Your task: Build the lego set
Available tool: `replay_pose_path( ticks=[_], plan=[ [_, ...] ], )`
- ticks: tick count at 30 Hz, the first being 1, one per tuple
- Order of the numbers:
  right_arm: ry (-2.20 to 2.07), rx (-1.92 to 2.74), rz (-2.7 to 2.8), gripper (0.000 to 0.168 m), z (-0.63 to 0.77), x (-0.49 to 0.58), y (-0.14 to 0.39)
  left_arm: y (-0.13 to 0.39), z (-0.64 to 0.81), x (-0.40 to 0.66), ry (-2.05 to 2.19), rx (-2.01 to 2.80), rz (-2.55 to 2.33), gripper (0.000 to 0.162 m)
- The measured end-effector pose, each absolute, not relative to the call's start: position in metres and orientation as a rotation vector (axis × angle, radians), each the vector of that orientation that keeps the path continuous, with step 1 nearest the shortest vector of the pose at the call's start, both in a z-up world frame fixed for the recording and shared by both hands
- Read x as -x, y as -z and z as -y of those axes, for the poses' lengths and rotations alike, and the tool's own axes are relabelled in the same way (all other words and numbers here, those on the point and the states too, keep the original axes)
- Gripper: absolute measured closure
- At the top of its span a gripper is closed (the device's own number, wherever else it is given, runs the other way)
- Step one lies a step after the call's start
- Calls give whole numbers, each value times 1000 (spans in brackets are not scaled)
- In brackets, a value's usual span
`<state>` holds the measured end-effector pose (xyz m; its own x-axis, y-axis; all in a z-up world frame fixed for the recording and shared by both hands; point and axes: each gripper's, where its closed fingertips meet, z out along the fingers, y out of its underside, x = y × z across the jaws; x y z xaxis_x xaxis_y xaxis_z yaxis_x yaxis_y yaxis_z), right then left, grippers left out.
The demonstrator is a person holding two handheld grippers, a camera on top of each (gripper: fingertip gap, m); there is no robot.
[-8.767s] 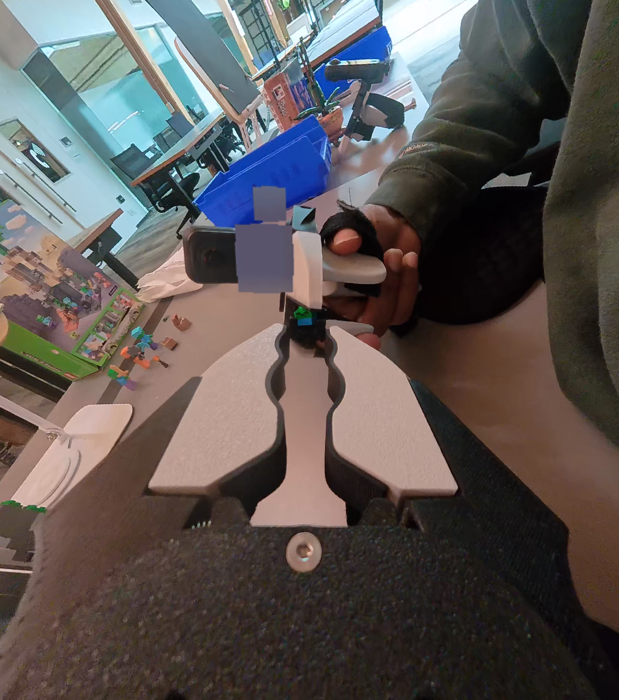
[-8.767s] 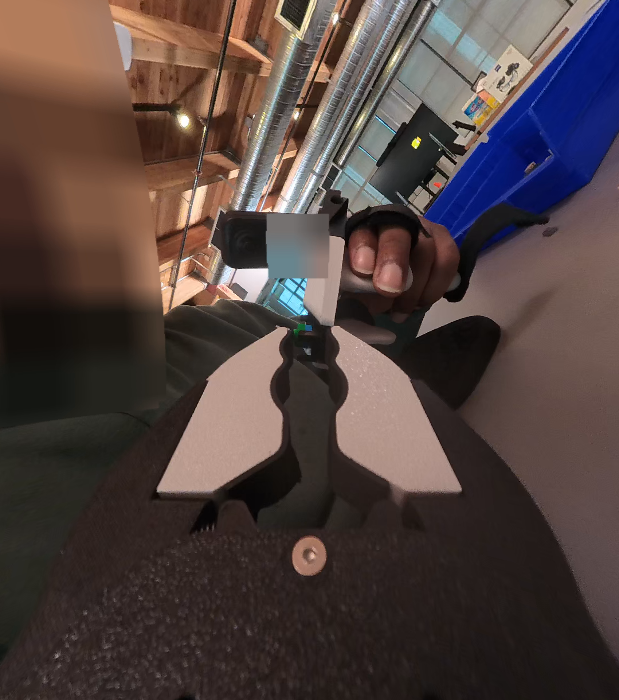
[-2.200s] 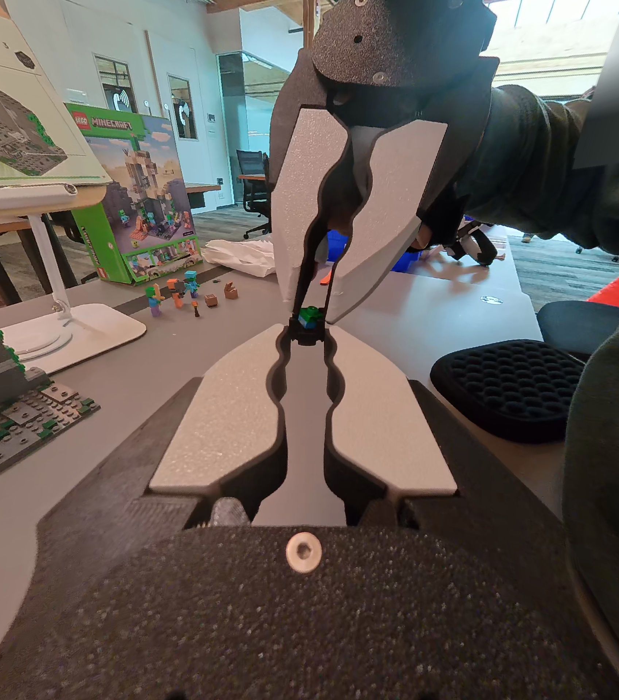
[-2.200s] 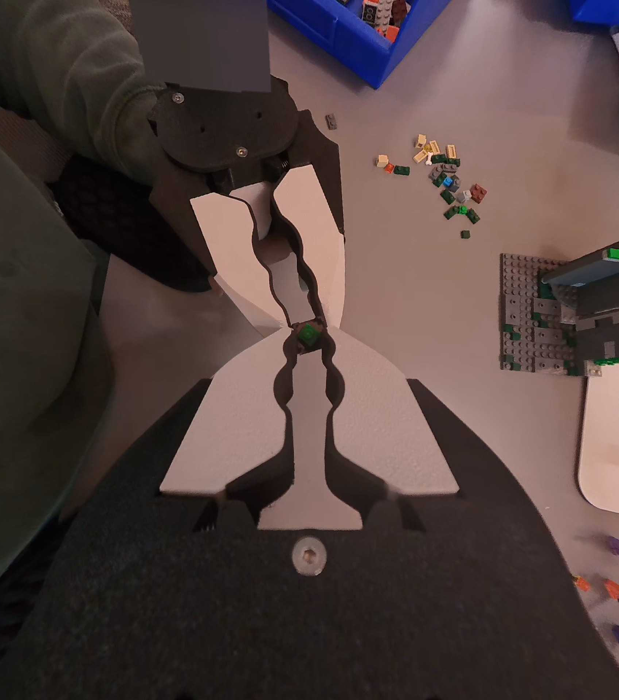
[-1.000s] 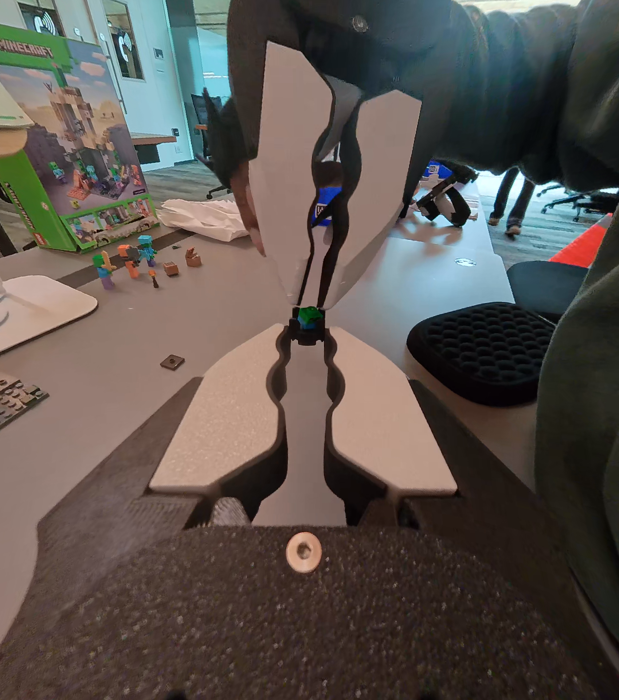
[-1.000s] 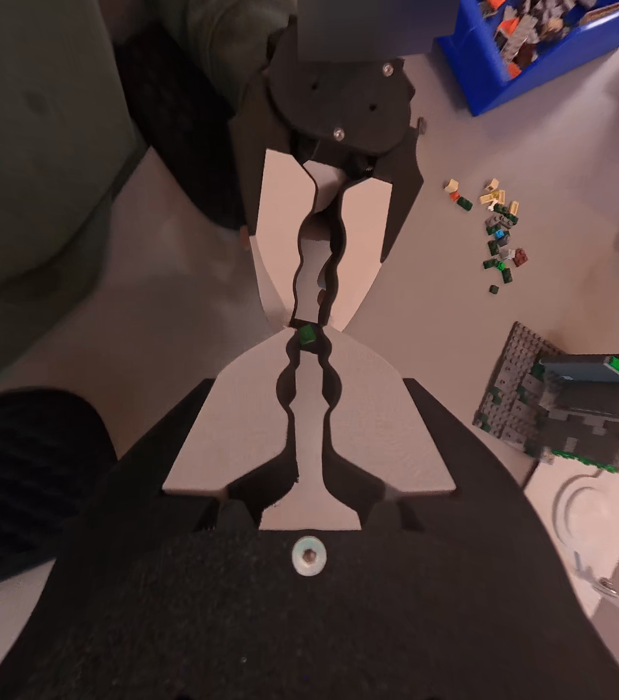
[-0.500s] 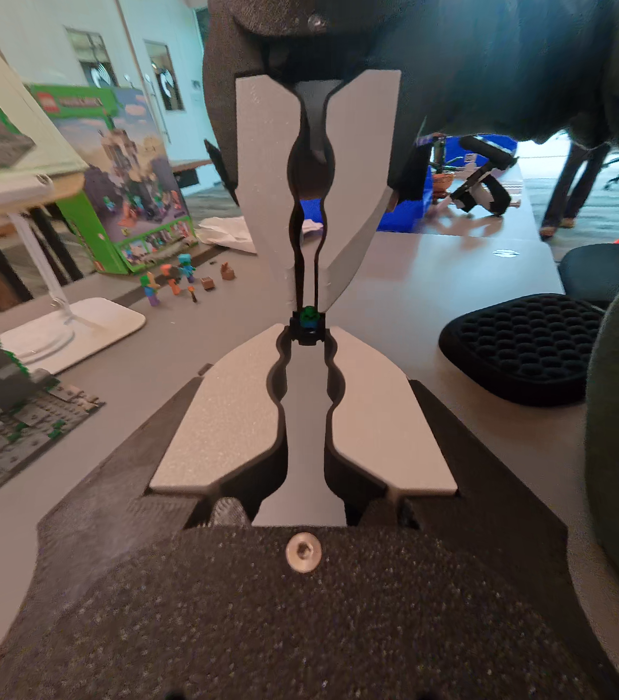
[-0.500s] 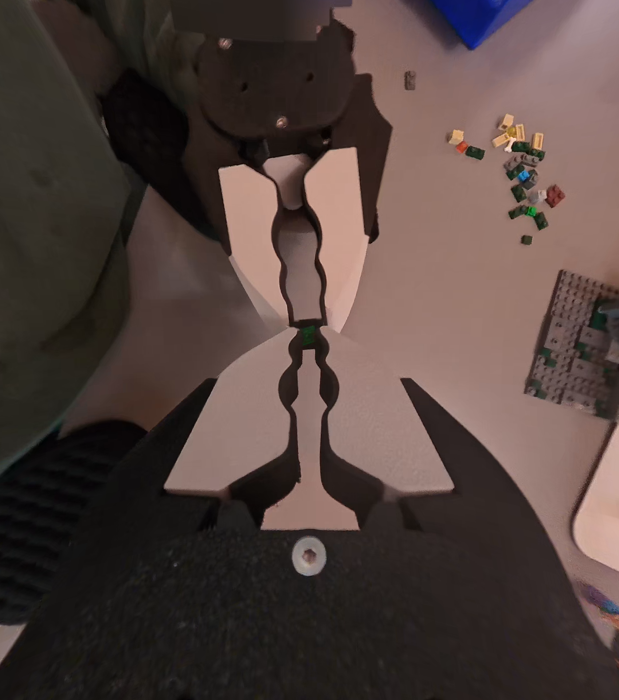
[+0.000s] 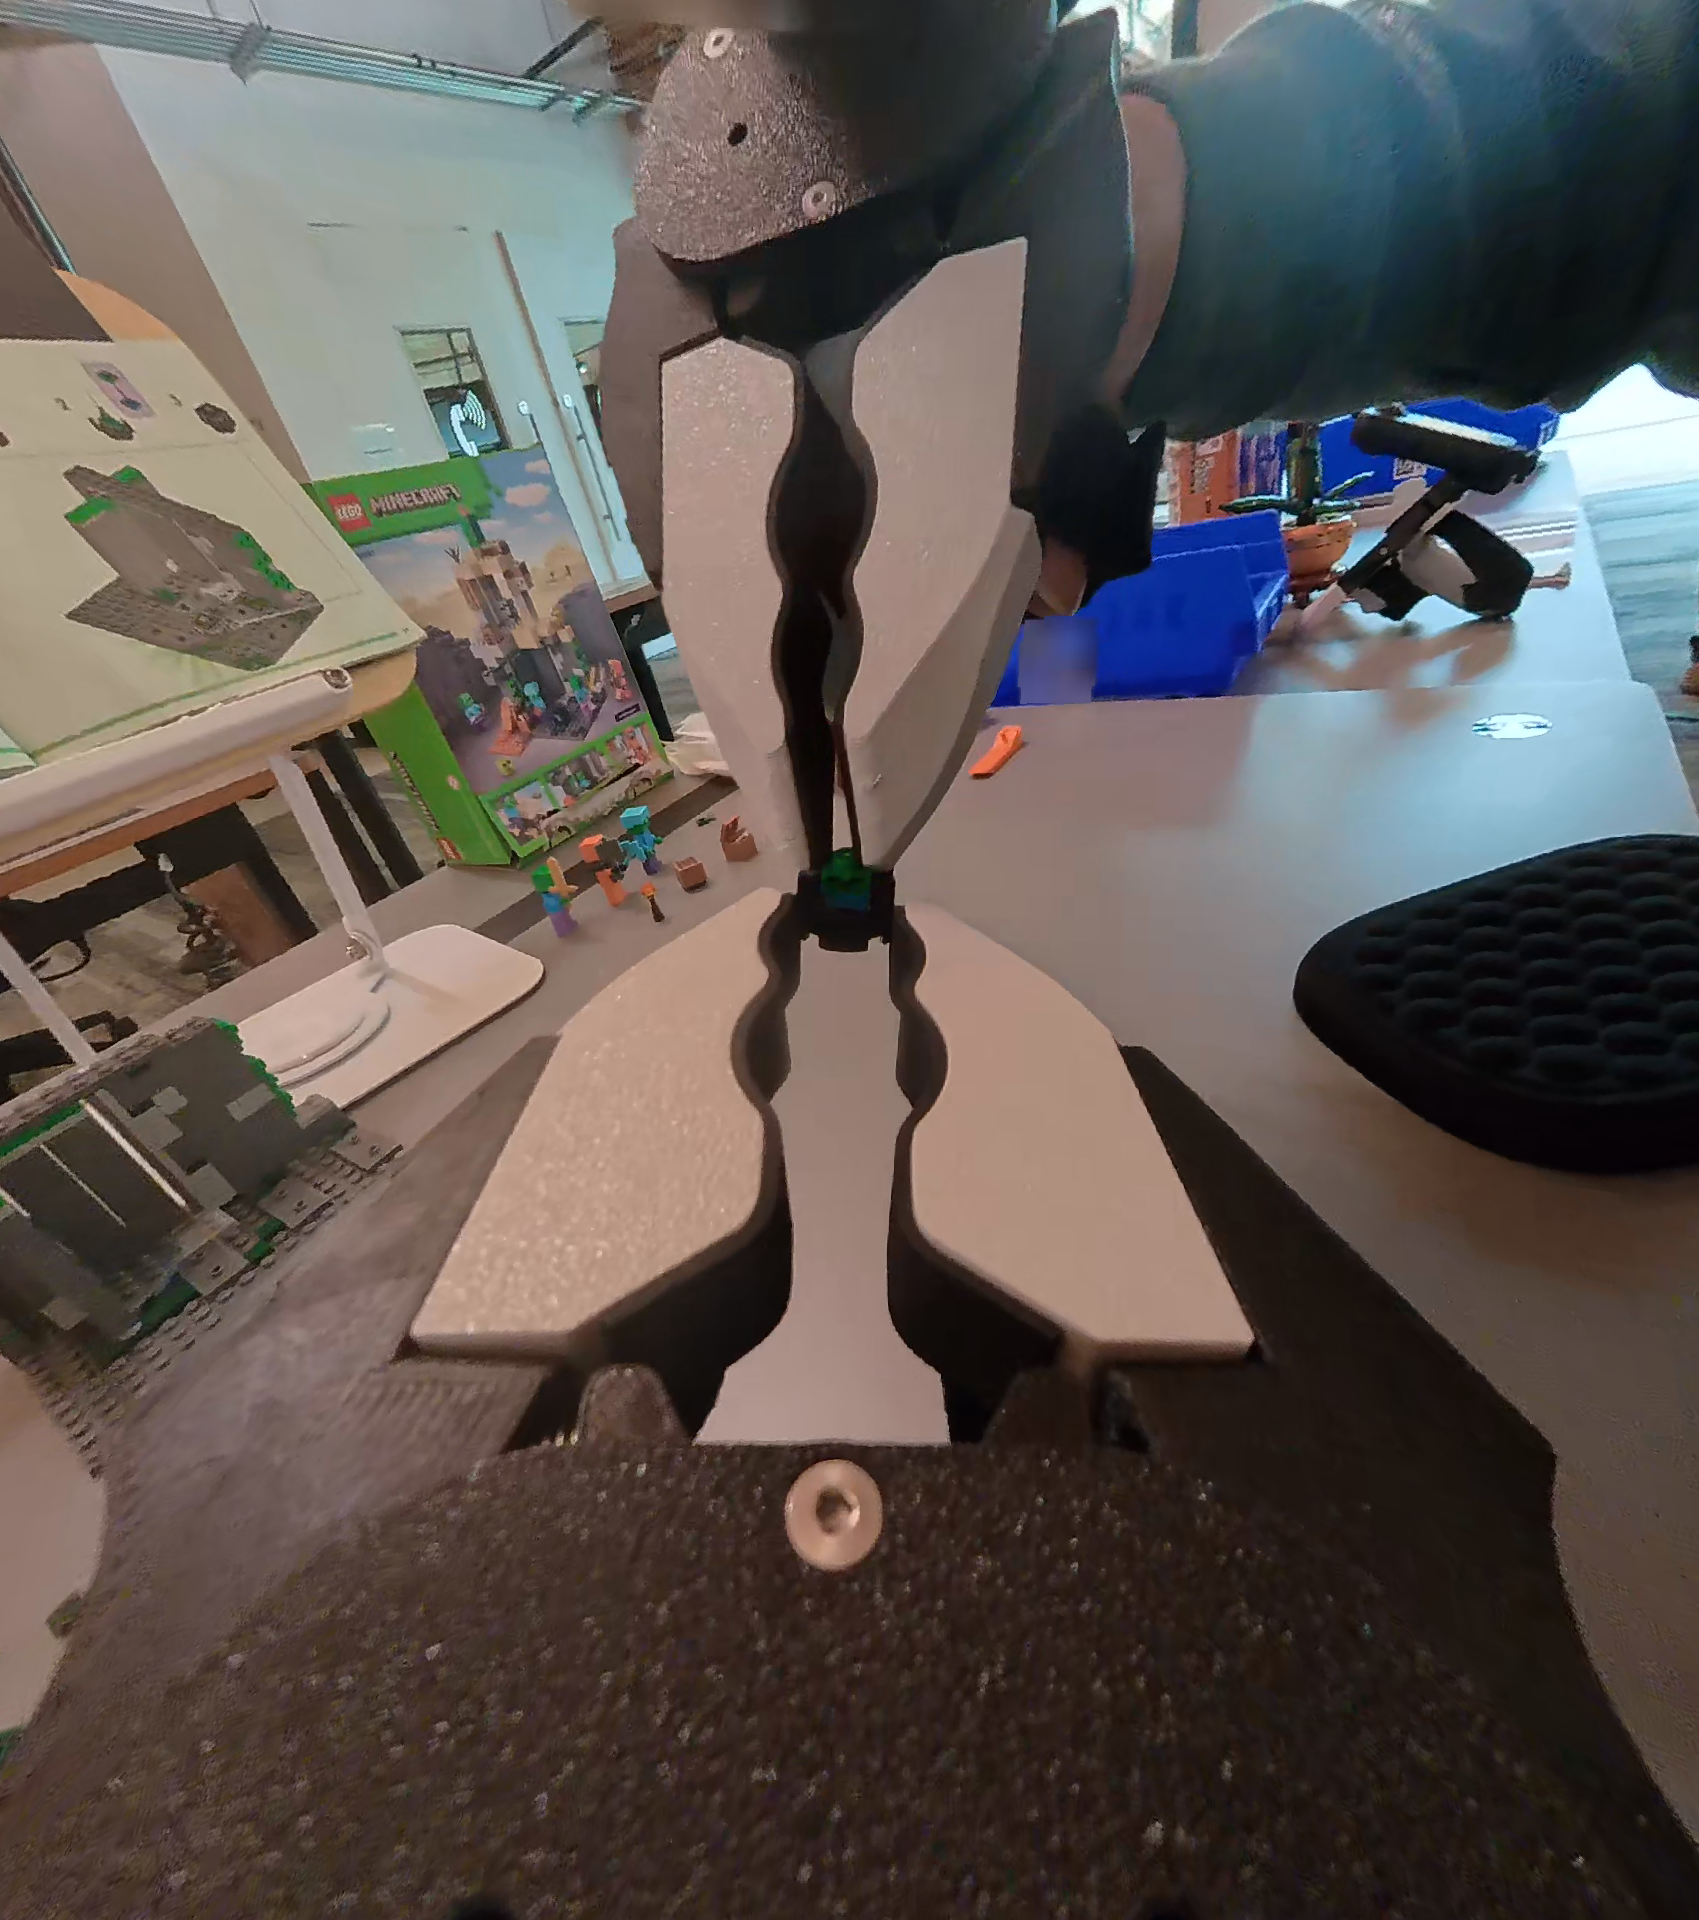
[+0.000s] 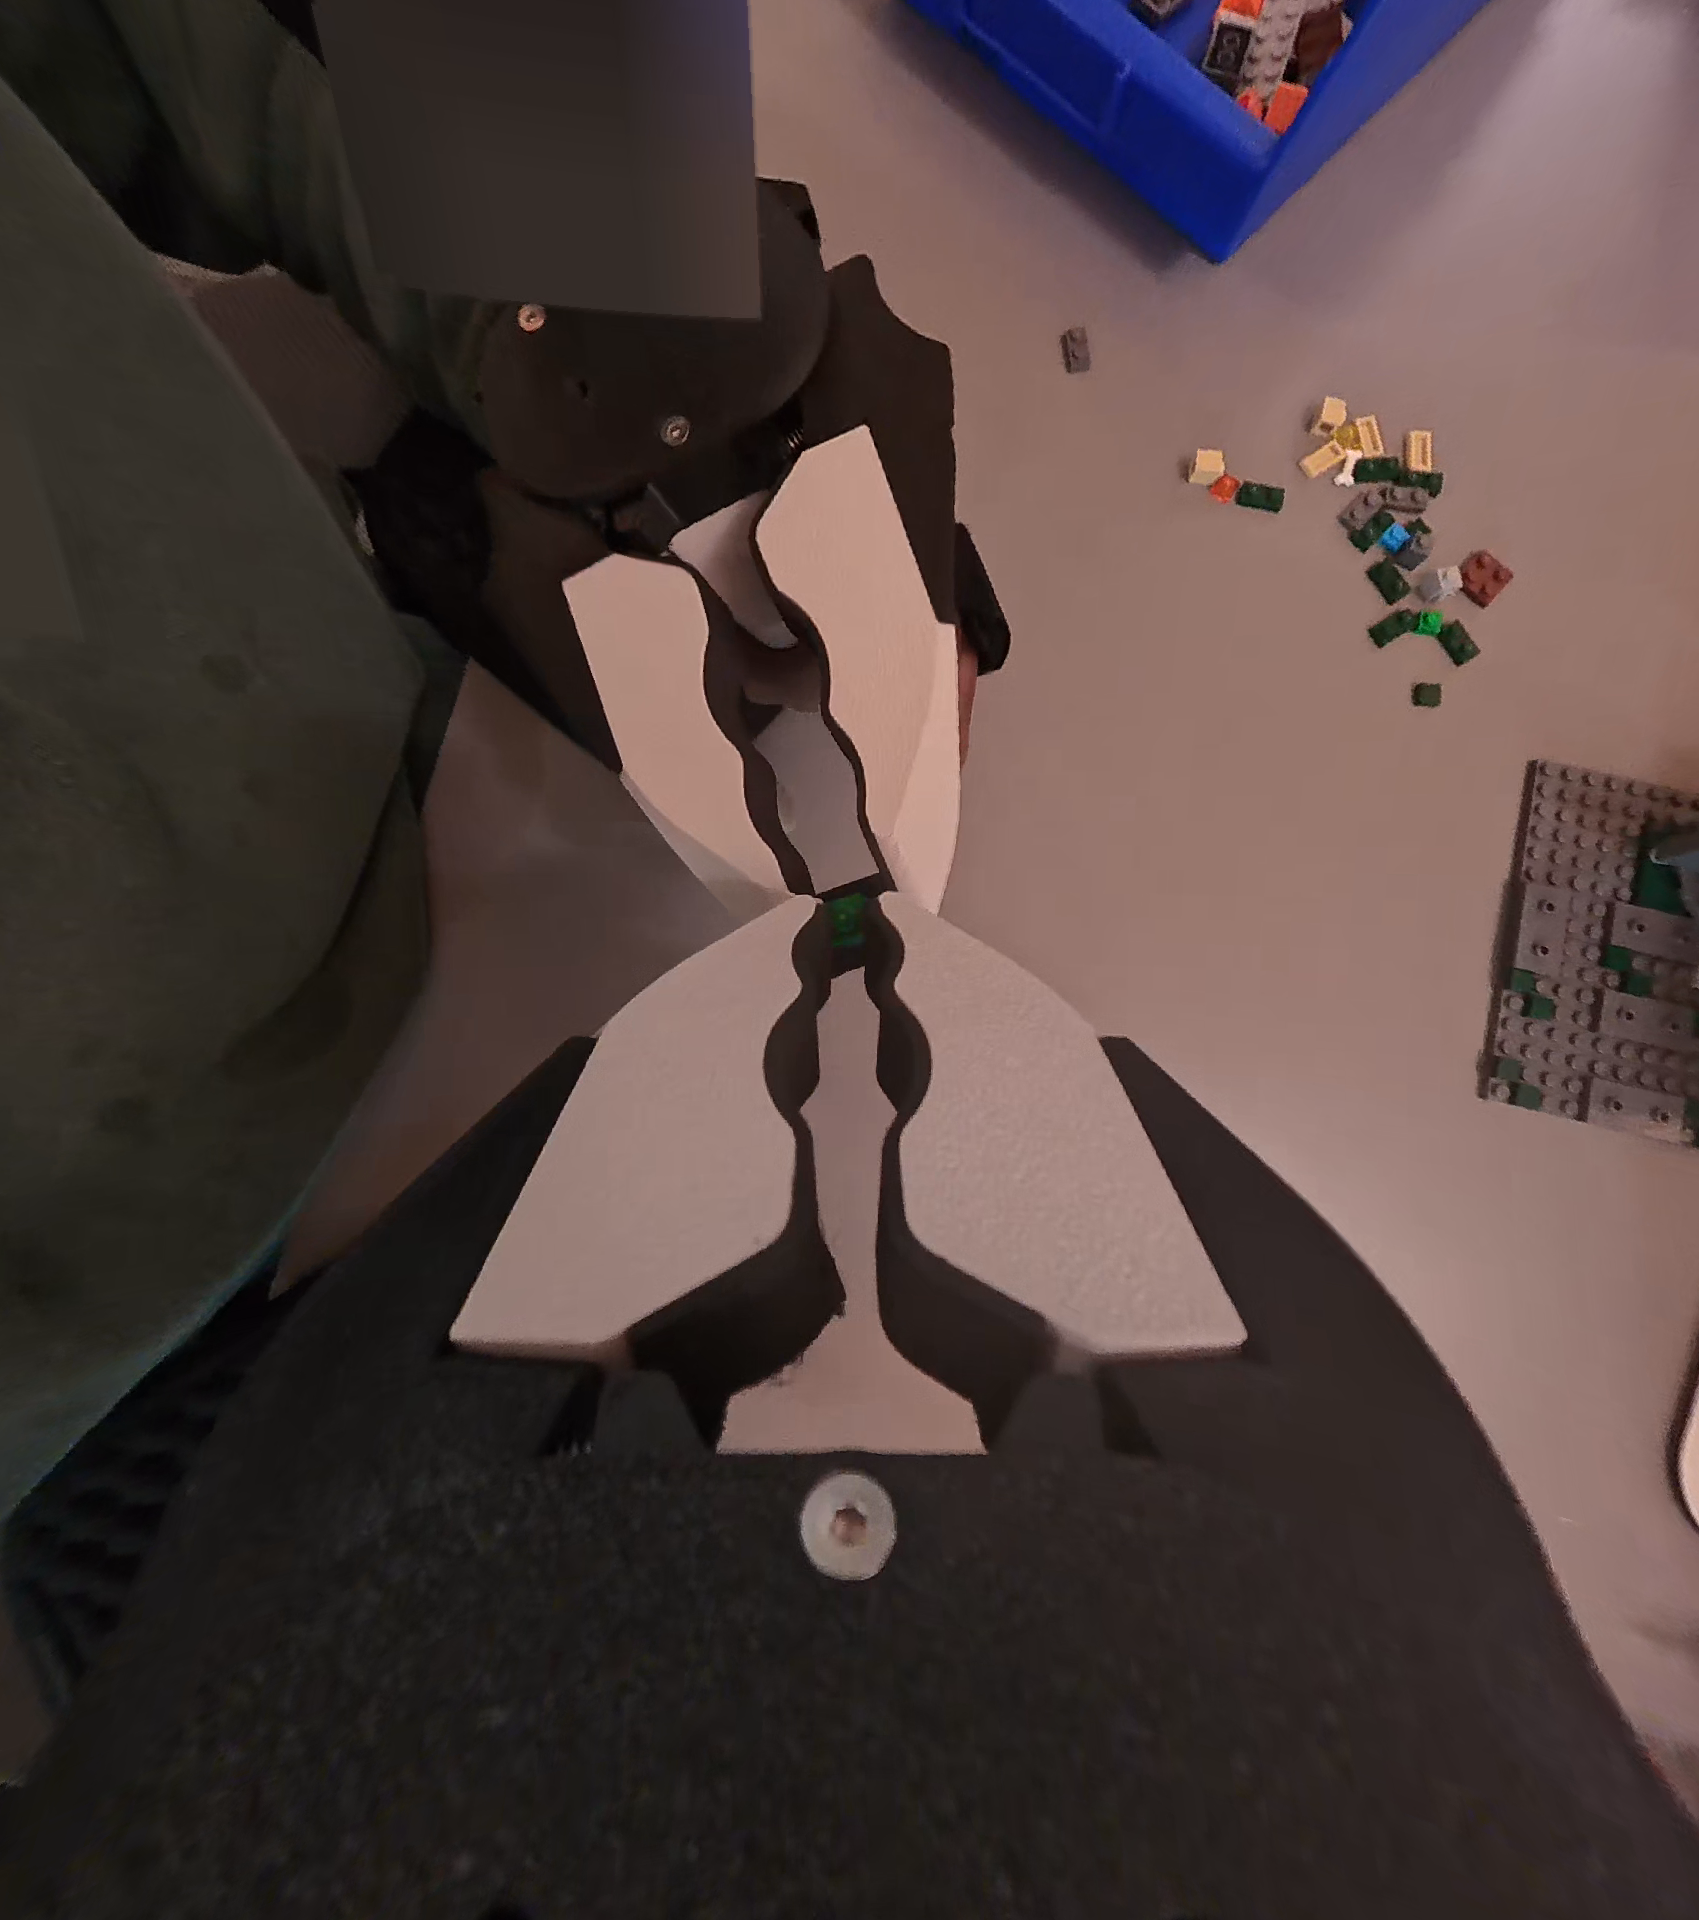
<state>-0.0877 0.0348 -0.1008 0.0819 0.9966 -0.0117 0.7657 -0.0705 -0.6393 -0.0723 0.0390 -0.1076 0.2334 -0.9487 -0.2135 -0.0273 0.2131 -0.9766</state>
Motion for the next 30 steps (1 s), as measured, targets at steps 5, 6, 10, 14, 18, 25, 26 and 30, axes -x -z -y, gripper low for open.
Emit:
replay_pose_path(
  ticks=[5,6,10,14,18,25,26,30],
  plan=[
    [-728,1854,1742,162,-29,89,95,101,-32,74,933,1118,-1132,147],
    [-739,1843,1748,162,-27,90,94,99,-31,75,942,1111,-1133,147],
    [-757,1801,1777,162,-23,90,92,96,-26,75,1015,1100,-1141,147],
    [-767,1782,1818,162,-18,88,93,96,-20,75,1038,1076,-1173,146],
    [-751,1768,1844,162,-17,87,94,96,-19,74,1050,1078,-1181,147],
    [-655,1768,1857,162,-20,83,96,101,-20,70,1062,1114,-1197,146],
    [-647,1776,1853,162,-20,81,96,102,-21,69,1068,1125,-1204,146],
    [-620,1789,1857,162,-22,79,98,105,-23,65,1047,1148,-1212,146]
  ],
)
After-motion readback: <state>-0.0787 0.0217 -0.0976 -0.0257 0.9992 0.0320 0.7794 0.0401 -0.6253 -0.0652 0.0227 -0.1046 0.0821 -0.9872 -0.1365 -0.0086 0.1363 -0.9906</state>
